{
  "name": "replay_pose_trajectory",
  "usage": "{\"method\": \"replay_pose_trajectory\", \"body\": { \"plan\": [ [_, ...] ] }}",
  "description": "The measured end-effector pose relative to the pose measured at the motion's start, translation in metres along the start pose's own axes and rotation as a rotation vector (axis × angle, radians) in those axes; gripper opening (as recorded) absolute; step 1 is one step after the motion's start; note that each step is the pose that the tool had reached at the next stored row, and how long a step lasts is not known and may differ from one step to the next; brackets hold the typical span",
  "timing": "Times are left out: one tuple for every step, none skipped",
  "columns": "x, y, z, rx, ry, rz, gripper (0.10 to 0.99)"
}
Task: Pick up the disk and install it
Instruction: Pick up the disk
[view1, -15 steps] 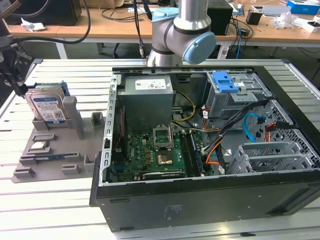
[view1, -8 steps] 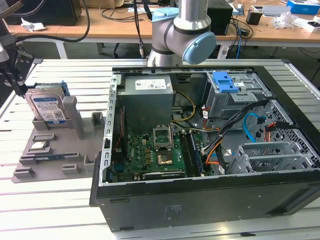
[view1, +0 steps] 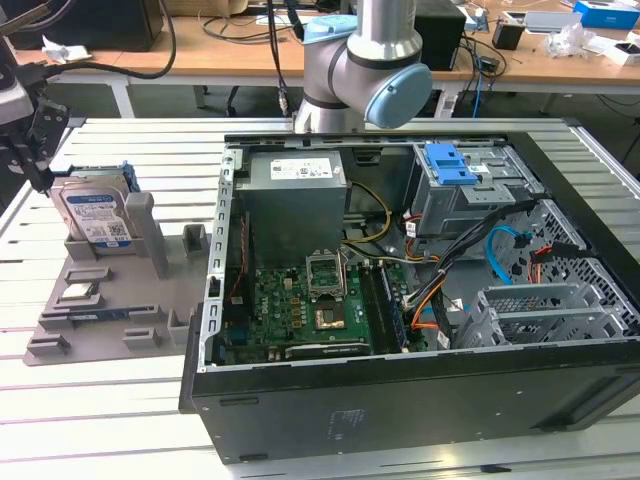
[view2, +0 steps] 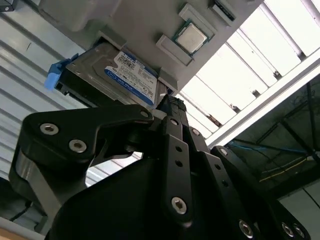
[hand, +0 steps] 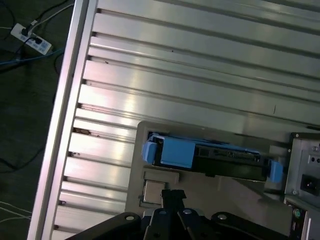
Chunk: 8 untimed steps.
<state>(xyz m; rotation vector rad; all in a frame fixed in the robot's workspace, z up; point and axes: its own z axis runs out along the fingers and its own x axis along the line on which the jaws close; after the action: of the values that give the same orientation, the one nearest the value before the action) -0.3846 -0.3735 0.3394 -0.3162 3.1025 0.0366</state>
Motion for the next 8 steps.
{"method": "replay_pose_trajectory", "body": {
  "plan": [
    [0.0, 0.0, 0.0, 0.0, 0.0003, -0.011, 0.106],
    [0.0, 0.0, 0.0, -0.001, 0.0005, -0.02, 0.106],
    [0.0, 0.0, 0.0, -0.001, 0.0007, -0.032, 0.106],
    [0.0, 0.0, 0.0, -0.001, 0.001, -0.047, 0.106],
    [0.0, 0.0, 0.0, -0.002, 0.0013, -0.059, 0.106],
    [0.0, 0.0, 0.0, -0.002, 0.0014, -0.067, 0.106],
    [0.0, 0.0, 0.0, -0.002, 0.0017, -0.081, 0.106],
    [0.0, 0.0, 0.0, -0.002, 0.0019, -0.09, 0.106]
  ]
}}
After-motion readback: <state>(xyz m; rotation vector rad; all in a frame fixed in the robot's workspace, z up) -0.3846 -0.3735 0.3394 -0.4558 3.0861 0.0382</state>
